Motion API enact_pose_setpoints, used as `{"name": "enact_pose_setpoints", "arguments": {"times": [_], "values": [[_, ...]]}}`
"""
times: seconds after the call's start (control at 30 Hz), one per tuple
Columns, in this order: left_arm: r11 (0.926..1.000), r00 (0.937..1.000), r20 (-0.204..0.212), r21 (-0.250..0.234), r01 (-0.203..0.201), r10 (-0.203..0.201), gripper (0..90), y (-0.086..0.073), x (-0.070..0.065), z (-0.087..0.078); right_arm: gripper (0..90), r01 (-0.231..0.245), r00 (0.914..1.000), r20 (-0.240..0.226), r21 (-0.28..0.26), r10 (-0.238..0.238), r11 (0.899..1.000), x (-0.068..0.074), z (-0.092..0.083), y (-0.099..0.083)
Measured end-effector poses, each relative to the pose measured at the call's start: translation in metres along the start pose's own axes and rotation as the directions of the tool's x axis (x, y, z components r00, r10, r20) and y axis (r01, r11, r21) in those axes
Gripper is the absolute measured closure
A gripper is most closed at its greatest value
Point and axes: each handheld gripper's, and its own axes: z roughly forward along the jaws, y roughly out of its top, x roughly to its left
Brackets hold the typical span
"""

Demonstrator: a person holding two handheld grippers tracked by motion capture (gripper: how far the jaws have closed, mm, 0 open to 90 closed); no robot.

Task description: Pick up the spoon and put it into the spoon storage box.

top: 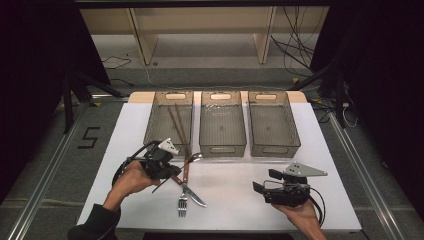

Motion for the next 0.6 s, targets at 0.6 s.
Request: {"name": "enact_pose_setpoints", "arguments": {"times": [0.6], "values": [[0.9870, 0.9986, 0.009, -0.152, 0.052, -0.051, 84.6, 0.059, 0.018, -0.002, 22.4, 0.002, 1.0000, -0.004, -0.010, -0.002, 1.000, 0.000, -0.002, 0.000]]}}
